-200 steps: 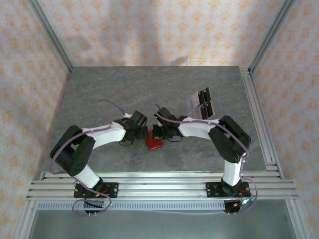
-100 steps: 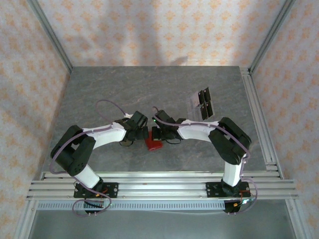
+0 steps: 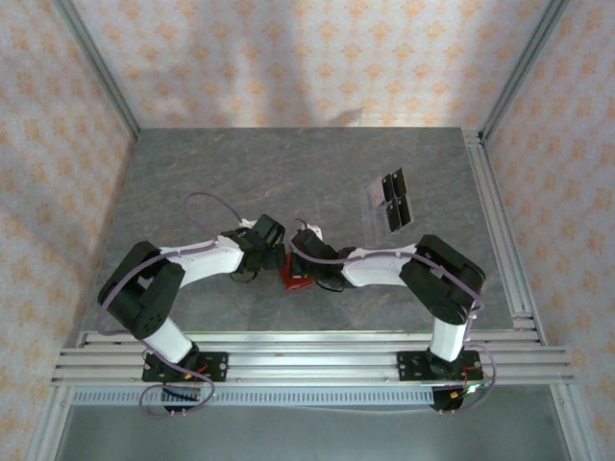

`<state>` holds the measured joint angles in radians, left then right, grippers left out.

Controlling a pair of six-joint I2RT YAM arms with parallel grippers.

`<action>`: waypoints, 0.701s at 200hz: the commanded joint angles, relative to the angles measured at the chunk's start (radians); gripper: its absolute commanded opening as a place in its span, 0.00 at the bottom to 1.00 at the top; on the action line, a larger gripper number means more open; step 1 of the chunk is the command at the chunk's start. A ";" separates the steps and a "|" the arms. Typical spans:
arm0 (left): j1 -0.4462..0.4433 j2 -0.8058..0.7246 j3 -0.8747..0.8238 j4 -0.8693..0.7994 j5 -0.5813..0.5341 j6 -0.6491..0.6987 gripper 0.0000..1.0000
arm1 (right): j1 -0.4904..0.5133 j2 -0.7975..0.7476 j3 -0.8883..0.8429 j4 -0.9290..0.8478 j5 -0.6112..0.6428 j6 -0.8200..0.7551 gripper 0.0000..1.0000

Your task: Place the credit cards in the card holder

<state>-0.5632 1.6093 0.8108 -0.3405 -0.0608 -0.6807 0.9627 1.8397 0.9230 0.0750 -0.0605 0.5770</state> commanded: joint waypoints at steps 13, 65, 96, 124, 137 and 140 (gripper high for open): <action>-0.004 0.054 -0.020 0.004 0.006 0.010 0.99 | 0.046 0.207 -0.147 -0.363 -0.030 0.027 0.00; -0.004 0.054 -0.015 -0.005 -0.002 0.016 0.98 | 0.046 0.098 -0.163 -0.403 -0.077 -0.007 0.00; -0.005 0.060 -0.013 -0.005 -0.002 0.017 0.98 | 0.047 0.066 -0.124 -0.446 -0.111 -0.042 0.00; -0.006 0.067 -0.010 -0.005 0.000 0.017 0.99 | 0.047 0.040 -0.110 -0.464 -0.111 -0.049 0.00; -0.005 0.067 -0.010 -0.005 -0.001 0.017 0.98 | 0.047 0.029 -0.107 -0.472 -0.110 -0.052 0.00; -0.005 0.066 -0.010 -0.004 -0.002 0.017 0.98 | 0.047 0.026 -0.106 -0.472 -0.111 -0.052 0.00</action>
<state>-0.5636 1.6131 0.8169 -0.3450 -0.0608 -0.6804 0.9855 1.7935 0.9081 0.0494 -0.0418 0.5495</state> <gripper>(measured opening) 0.985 0.040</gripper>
